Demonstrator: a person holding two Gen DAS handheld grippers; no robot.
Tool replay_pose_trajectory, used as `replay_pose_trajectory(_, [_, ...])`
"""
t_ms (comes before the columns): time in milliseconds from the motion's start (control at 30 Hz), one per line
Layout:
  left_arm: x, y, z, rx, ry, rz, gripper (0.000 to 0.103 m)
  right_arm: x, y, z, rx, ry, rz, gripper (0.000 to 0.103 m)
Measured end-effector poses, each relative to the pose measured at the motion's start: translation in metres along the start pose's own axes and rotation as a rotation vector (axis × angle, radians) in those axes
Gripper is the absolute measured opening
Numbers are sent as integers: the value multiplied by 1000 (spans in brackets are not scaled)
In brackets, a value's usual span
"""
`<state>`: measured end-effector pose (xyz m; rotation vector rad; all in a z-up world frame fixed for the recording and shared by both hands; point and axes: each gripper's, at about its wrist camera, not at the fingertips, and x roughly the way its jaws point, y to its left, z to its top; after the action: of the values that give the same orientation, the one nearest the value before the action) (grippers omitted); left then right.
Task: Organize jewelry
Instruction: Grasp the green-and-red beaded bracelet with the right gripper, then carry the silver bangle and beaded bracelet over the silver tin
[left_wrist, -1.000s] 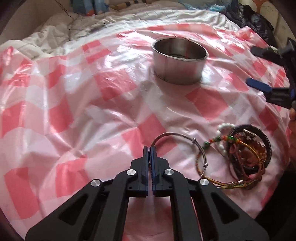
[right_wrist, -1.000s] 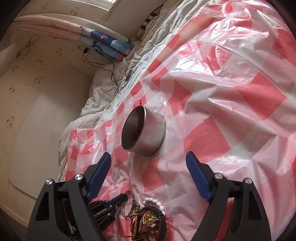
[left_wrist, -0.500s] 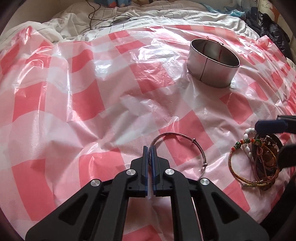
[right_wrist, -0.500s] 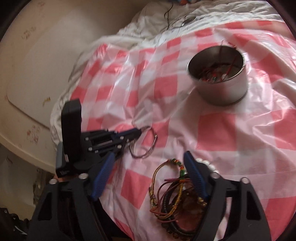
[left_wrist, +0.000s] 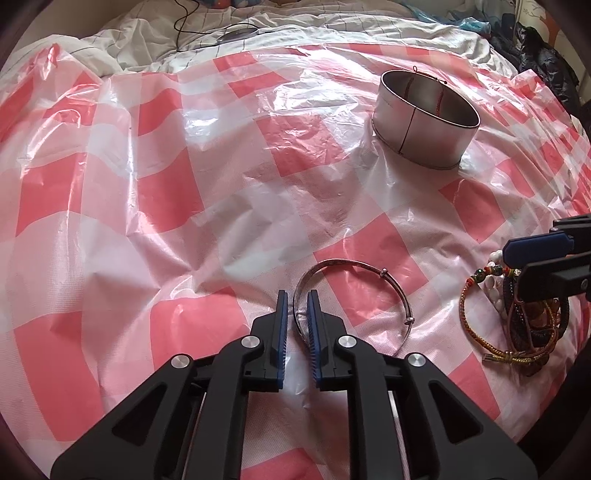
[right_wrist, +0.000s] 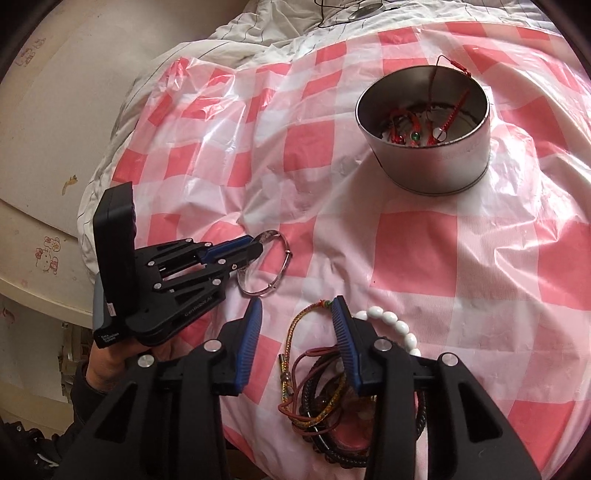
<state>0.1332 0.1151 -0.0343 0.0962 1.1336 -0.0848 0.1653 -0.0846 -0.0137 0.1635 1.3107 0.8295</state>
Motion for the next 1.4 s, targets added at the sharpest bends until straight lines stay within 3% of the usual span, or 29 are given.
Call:
replay_pose_trajectory(200, [3, -4, -1, 16, 7, 23, 12, 15, 3, -1, -58, 65, -126, 39])
replay_pose_trajectory(233, [4, -5, -2, 19, 8, 30, 12, 15, 5, -1, -75, 68, -150, 37])
replay_pose_trajectory(300, [5, -8, -2, 25, 11, 48, 12, 17, 7, -1, -109, 72, -210, 15])
replay_pose_trajectory(333, [6, -11, -2, 32, 14, 62, 12, 17, 7, -1, -119, 68, -231, 10])
replay_pose_trajectory(500, [6, -23, -1, 76, 9, 122, 9, 8, 13, -7, -128, 5, -258, 8])
replay_pose_trajectory(600, [2, -22, -1, 65, -4, 83, 5, -9, 14, -14, -78, -96, -187, 8])
replay_pose_trajectory(700, [-4, -21, -1, 50, -22, 39, 4, -26, 8, -29, -11, -213, -66, 8])
replay_pose_trajectory(767, [-10, -23, -2, 42, -36, 6, 4, -37, -2, -43, 28, -302, 61, 8])
replay_pose_trajectory(833, [-15, -23, -3, 32, -49, -25, 4, -44, -16, -54, 86, -354, 150, 8])
replay_pose_trajectory(1000, [-30, -22, 0, -11, -97, -108, 4, -66, -42, -65, 220, -464, 276, 8])
replay_pose_trajectory(1267, [-56, -12, 11, -108, -182, -295, 4, -76, -59, -65, 303, -517, 297, 8])
replay_pose_trajectory(1400, [-55, -5, 11, -143, -182, -333, 4, -79, -65, -69, 321, -536, 298, 8])
